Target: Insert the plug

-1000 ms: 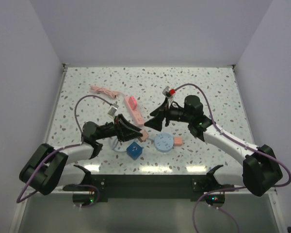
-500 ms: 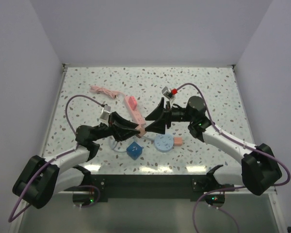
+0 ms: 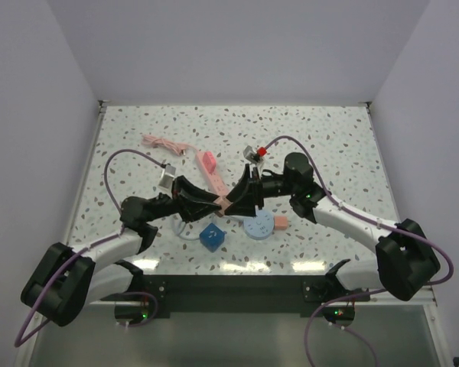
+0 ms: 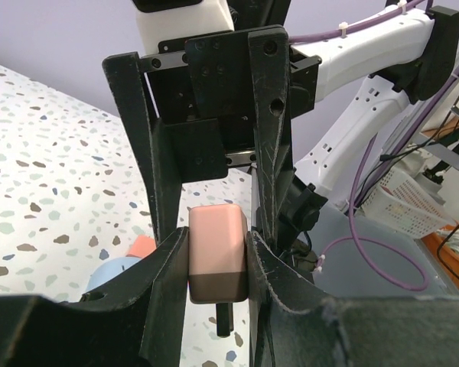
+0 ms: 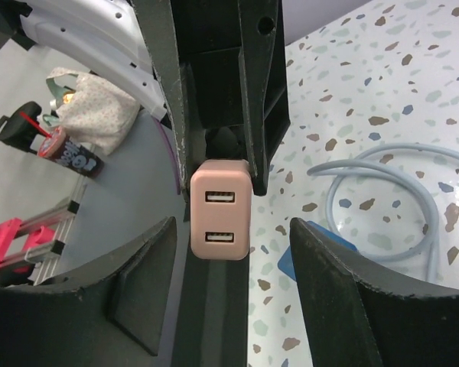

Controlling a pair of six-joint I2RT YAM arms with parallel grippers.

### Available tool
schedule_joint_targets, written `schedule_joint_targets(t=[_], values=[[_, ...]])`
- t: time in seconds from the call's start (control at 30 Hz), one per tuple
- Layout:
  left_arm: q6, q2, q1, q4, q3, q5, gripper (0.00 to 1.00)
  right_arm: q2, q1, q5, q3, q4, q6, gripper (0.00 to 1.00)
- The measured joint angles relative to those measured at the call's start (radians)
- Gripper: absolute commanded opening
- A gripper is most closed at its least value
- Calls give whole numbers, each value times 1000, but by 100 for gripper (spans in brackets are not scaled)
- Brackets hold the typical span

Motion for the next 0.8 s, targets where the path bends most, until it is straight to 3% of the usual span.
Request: schedule_joint_targets(t=[0.27,0.4,0.43,0.5,0.53,0.57,0.63,0.67,0.8], values=[[0,18,0,0,-2,0,0,-1,4,-2,3,-3,-16,49],[-2,24,0,0,-6,0,0,-1,11,-2,3,-3,-24,33],[-2,25,0,4,-6,2,0,-1,11,-2,3,-6,-26,22],[-1,27,0,8,-6,3,0,-1,11,1,4,-10,-29,12],[-1,29,0,9,-6,2,8,0,11,1,4,-11,-30,4],[-1,32,0,11,-6,2,23,0,11,3,4,-12,-30,0],[-2,42,0,17,-6,2,38,0,11,10,5,-20,-33,0],[-2,46,0,18,-6,2,51,0,11,13,5,-27,-36,0],[-1,57,0,5,-6,-10,69,5,11,24,27,-67,-62,0]])
